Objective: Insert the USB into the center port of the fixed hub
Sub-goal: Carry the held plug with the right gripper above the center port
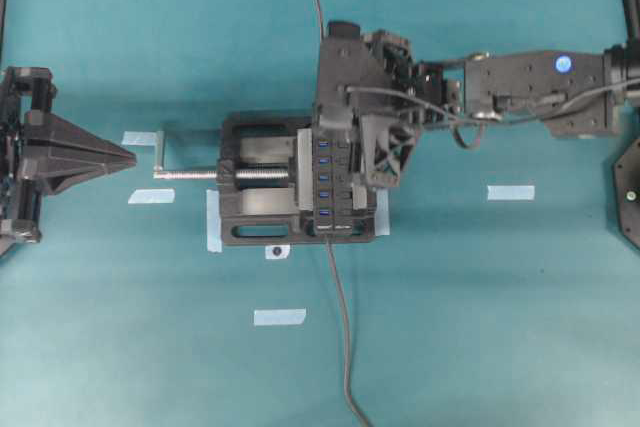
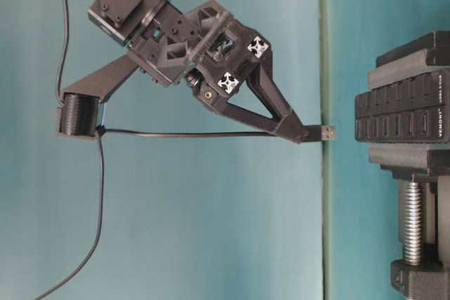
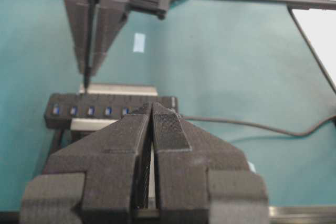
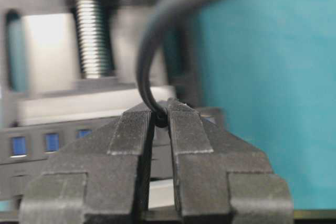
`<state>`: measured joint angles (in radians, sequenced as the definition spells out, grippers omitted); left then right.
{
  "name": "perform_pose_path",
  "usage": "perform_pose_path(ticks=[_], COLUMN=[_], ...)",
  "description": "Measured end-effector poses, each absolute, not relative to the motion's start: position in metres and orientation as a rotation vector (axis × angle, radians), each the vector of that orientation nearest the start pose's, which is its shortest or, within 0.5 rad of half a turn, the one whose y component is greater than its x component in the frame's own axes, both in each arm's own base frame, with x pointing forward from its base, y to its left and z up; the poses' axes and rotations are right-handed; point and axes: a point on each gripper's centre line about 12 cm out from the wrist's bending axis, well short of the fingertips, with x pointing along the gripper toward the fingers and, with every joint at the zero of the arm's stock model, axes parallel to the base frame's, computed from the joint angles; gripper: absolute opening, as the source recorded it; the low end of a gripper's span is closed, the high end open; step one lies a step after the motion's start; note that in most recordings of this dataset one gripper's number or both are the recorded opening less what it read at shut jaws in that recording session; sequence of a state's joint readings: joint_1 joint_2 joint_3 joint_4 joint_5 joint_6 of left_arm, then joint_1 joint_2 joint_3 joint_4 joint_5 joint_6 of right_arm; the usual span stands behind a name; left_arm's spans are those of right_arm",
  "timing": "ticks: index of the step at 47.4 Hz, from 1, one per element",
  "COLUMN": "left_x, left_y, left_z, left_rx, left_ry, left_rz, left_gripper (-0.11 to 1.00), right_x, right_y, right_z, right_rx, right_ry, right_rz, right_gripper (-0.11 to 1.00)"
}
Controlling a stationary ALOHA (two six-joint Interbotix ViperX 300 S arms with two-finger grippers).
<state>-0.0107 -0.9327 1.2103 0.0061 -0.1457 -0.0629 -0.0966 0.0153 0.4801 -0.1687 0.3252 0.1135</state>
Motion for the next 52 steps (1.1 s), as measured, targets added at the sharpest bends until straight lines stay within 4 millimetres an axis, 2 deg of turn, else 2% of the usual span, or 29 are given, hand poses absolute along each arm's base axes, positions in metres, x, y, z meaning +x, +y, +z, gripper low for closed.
perform_pose_path(ticks=[19,42,52], left_x=[0.200,0.200,0.199], left_y=[-0.002,-0.002,-0.002], left_z=[0.256,0.256,0.258], left_rx=[-0.056,-0.056,-0.056], left_ry=[0.131,0.129,0.121], left_rz=[-0.008,-0.008,-0.008], left_gripper=[0.01,0.01,0.01], right_x=[0.408,0.406,0.404], right_y=[-0.039,-0.033,-0.033], right_z=[0.198,0.175,0.172], right_rx=[-0.012,0.031,0.033], right_ry=[0.815,0.839,0.843], right_rz=[-0.110,-0.102,-0.102], right_gripper=[0.08,0.08,0.08])
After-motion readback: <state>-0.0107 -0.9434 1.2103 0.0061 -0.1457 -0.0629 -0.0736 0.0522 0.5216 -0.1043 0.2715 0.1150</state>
